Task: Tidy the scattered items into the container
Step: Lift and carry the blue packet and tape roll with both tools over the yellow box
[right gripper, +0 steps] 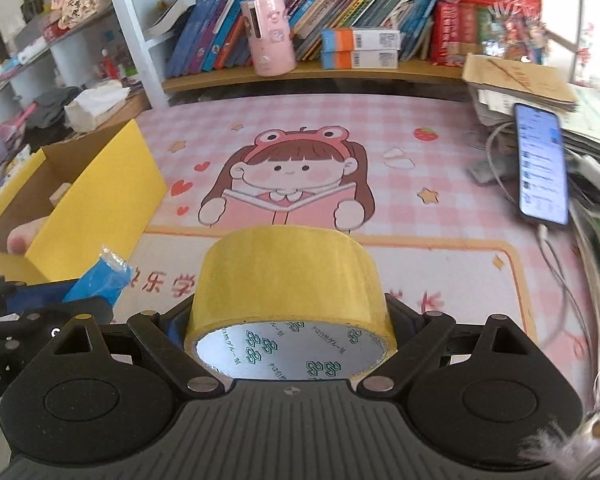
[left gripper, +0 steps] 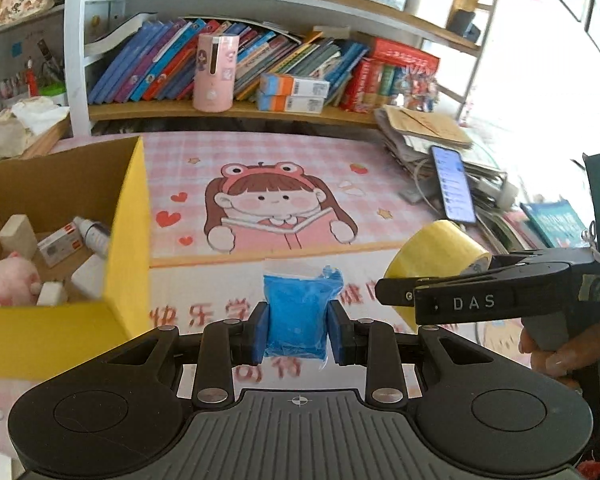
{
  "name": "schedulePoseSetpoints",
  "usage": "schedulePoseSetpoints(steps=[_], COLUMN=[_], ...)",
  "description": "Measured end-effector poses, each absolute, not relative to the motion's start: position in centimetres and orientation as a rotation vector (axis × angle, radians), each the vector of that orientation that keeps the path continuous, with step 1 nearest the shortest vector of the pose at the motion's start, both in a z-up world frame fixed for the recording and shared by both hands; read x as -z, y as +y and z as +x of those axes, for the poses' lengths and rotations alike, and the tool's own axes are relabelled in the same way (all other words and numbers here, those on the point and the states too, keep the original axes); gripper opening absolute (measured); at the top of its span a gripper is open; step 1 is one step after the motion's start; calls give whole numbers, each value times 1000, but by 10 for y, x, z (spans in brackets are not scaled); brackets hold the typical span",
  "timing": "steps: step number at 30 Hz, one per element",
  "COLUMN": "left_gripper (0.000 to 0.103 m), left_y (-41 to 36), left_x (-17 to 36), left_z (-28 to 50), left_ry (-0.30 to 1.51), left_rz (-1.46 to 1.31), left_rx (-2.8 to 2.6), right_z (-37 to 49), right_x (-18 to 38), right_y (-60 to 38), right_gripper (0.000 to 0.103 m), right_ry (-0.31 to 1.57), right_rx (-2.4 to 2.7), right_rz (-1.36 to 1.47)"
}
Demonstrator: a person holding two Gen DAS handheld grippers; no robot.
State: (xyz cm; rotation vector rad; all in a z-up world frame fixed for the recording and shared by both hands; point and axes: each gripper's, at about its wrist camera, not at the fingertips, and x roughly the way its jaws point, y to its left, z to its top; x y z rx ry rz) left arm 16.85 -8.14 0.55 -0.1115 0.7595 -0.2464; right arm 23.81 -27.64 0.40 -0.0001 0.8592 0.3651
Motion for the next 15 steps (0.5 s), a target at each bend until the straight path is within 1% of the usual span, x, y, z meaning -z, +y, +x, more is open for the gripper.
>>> schedulePoseSetpoints(steps=[6, 15], left_gripper=[29, 28], left_y=[-43, -1], left_x=[0, -1], left_z=[130, 86], left_ry=[761, 776], left_rz=[-141, -87], left_rx=[245, 258], right_z=[182, 118], right_x=[-11, -11], right_y=[-248, -213], right_gripper=[90, 90], right_ry=[800, 790], right_rx=[-326, -300], right_rz=[-73, -28])
